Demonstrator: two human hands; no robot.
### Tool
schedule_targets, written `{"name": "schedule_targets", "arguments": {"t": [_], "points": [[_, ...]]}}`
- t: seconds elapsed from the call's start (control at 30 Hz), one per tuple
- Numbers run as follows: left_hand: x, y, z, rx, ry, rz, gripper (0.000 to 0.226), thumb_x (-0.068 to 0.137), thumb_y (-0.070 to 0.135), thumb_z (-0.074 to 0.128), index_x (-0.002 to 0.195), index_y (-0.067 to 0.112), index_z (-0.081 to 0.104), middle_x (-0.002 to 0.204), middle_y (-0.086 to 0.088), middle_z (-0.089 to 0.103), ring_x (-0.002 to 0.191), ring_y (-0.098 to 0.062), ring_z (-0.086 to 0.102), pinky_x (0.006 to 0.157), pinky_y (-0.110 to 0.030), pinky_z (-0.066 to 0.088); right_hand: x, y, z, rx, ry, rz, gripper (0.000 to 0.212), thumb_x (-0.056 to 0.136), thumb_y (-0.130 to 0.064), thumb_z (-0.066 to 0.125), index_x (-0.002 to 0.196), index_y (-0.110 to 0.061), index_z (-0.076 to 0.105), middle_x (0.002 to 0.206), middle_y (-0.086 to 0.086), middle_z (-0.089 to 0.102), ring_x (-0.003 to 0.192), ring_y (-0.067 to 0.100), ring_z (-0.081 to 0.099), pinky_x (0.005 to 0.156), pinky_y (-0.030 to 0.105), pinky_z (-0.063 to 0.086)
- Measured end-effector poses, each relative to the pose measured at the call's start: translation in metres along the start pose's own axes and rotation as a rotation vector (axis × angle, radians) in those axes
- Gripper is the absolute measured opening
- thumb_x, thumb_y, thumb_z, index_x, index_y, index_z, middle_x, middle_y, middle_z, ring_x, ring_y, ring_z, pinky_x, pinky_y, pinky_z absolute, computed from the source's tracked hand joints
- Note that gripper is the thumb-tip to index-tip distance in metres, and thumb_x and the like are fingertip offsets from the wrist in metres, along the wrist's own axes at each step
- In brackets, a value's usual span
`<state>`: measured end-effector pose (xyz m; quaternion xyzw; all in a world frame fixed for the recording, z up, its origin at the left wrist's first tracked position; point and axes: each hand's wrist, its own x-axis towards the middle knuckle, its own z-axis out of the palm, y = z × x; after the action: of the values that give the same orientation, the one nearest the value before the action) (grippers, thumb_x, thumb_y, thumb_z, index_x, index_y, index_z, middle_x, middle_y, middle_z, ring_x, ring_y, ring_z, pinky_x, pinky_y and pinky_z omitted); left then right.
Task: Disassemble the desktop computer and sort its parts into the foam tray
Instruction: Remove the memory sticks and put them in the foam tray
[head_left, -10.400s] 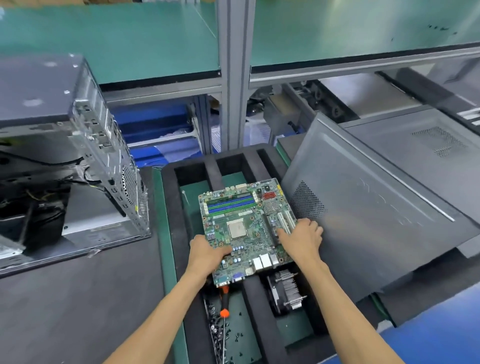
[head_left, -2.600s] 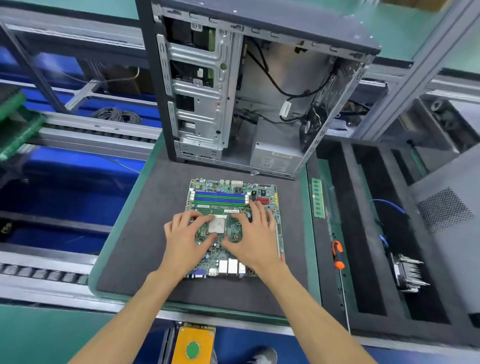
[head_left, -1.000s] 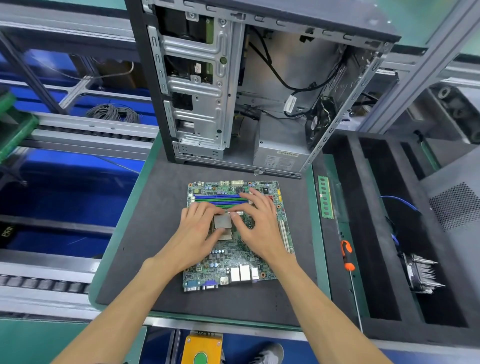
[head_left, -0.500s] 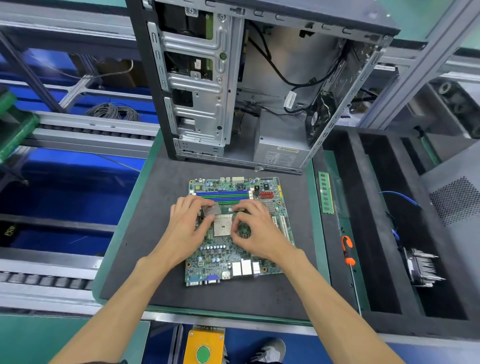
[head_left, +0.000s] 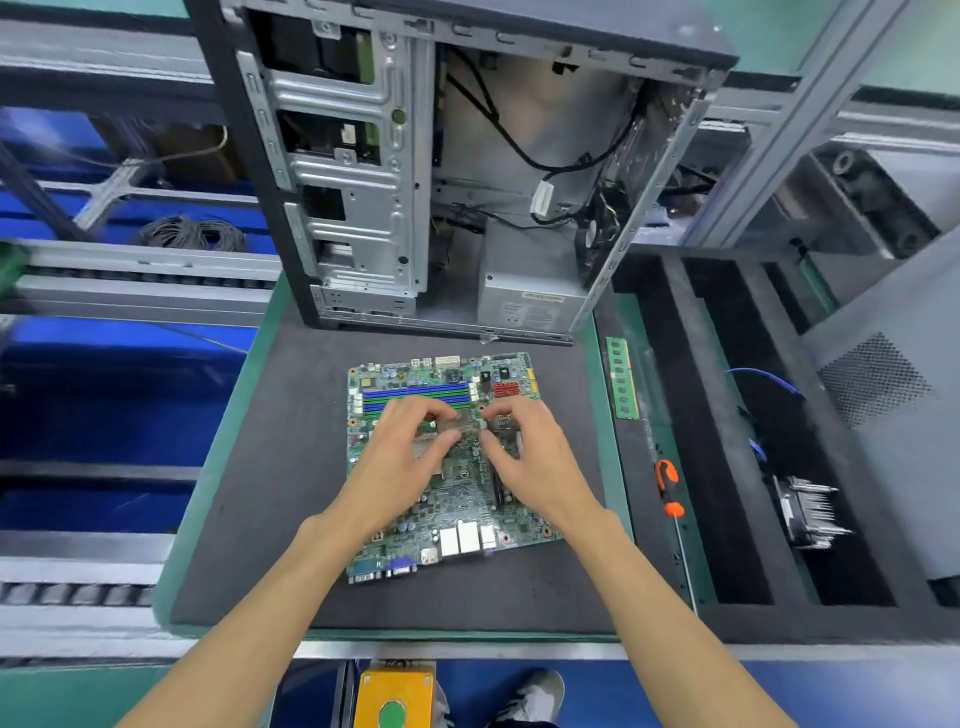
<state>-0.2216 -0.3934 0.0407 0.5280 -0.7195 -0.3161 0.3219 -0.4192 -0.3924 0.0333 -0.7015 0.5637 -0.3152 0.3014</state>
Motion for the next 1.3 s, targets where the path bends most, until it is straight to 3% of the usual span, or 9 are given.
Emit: {"name": "schedule_targets", "arguments": {"t": [0.07, 0.2, 0.3, 0.4, 0.57, 0.7, 0.83, 1.07, 1.3], "points": [[0.011, 0.017, 0.013, -0.124, -0.013, -0.063, 0.006, 0.099, 0.031, 0.057, 0.103, 0.032, 0.062, 0.094, 0.023, 0.063, 0.091, -0.001, 0.058, 0.074, -0.015, 0.045, -0.004, 0.000, -0.017, 0.216, 0.040, 0.134, 0.021, 0.096, -0.024, 0.069, 0.116, -0.023, 0.066, 0.106, -0.011, 0.070, 0.099, 0.004, 0.064, 0.085, 0.023, 0.053], [0.039, 0.053, 0.040, -0.246, -0.098, -0.085, 0.012, 0.101, 0.029, 0.054, 0.095, 0.031, 0.065, 0.082, 0.020, 0.069, 0.064, 0.000, 0.064, 0.059, -0.013, 0.046, -0.011, 0.007, -0.053, 0.441, 0.098, 0.281, 0.004, 0.094, -0.012, 0.071, 0.092, -0.016, 0.070, 0.077, -0.001, 0.071, 0.072, 0.019, 0.071, 0.068, 0.029, 0.057], [0.056, 0.074, 0.064, -0.221, -0.133, -0.044, 0.010, 0.096, 0.028, 0.064, 0.104, 0.030, 0.068, 0.090, 0.016, 0.070, 0.076, -0.001, 0.065, 0.068, -0.016, 0.050, -0.019, 0.023, -0.081, 0.573, 0.149, 0.406, 0.006, 0.096, -0.006, 0.067, 0.092, -0.008, 0.072, 0.071, 0.003, 0.071, 0.061, 0.015, 0.069, 0.058, 0.025, 0.055], [0.066, 0.087, 0.091, -0.043, -0.232, 0.131, 0.038, 0.084, 0.031, 0.077, 0.118, 0.026, 0.062, 0.106, 0.015, 0.061, 0.092, 0.000, 0.056, 0.083, -0.014, 0.043, -0.027, 0.043, -0.103, 0.602, 0.253, 0.550, 0.010, 0.097, -0.004, 0.065, 0.097, 0.003, 0.072, 0.075, 0.012, 0.070, 0.058, 0.012, 0.067, 0.054, 0.022, 0.053], [0.082, 0.094, 0.135, 0.221, -0.283, 0.319, 0.039, 0.085, 0.030, 0.074, 0.120, 0.018, 0.062, 0.112, 0.002, 0.059, 0.109, -0.018, 0.054, 0.097, -0.035, 0.044, -0.040, 0.076, -0.124, 0.506, 0.307, 0.656, 0.010, 0.094, -0.006, 0.067, 0.092, 0.000, 0.075, 0.070, 0.007, 0.070, 0.057, 0.011, 0.066, 0.054, 0.023, 0.052], [0.087, 0.093, 0.163, 0.296, -0.330, 0.329, 0.040, 0.086, 0.034, 0.071, 0.121, 0.021, 0.060, 0.115, 0.002, 0.059, 0.114, -0.020, 0.052, 0.099, -0.038, 0.044, -0.044, 0.094, -0.128, 0.069, 0.362, 0.639, 0.009, 0.088, -0.023, 0.073, 0.084, -0.017, 0.078, 0.070, -0.014, 0.068, 0.065, -0.006, 0.062, 0.063, 0.006, 0.043], [0.090, 0.087, 0.177, 0.383, -0.349, 0.298, 0.037, 0.083, 0.035, 0.072, 0.116, 0.021, 0.062, 0.112, 0.003, 0.057, 0.110, -0.021, 0.052, 0.092, -0.036, 0.041, -0.041, 0.103, -0.123, -0.096, 0.271, 0.672, 0.009, 0.088, -0.030, 0.072, 0.084, -0.022, 0.073, 0.077, -0.010, 0.070, 0.080, 0.012, 0.068, 0.075, 0.028, 0.054], [0.091, 0.078, 0.177, 0.451, -0.320, 0.247, 0.040, 0.082, 0.040, 0.072, 0.117, 0.023, 0.064, 0.107, 0.006, 0.056, 0.108, -0.020, 0.049, 0.090, -0.031, 0.027, -0.032, 0.106, -0.117, -0.201, 0.189, 0.659, 0.018, 0.089, -0.033, 0.070, 0.075, -0.027, 0.061, 0.067, -0.015, 0.059, 0.091, 0.016, 0.060, 0.072, 0.033, 0.051], [0.089, 0.078, 0.152, 0.349, -0.200, 0.184, 0.044, 0.085, 0.040, 0.069, 0.124, 0.024, 0.056, 0.113, 0.005, 0.052, 0.109, -0.018, 0.045, 0.092, -0.032, 0.031, -0.022, 0.080, -0.121, -0.184, 0.309, 0.508, 0.026, 0.098, -0.041, 0.058, 0.114, -0.020, 0.062, 0.096, -0.004, 0.061, 0.097, 0.017, 0.059, 0.077, 0.038, 0.051]]}}
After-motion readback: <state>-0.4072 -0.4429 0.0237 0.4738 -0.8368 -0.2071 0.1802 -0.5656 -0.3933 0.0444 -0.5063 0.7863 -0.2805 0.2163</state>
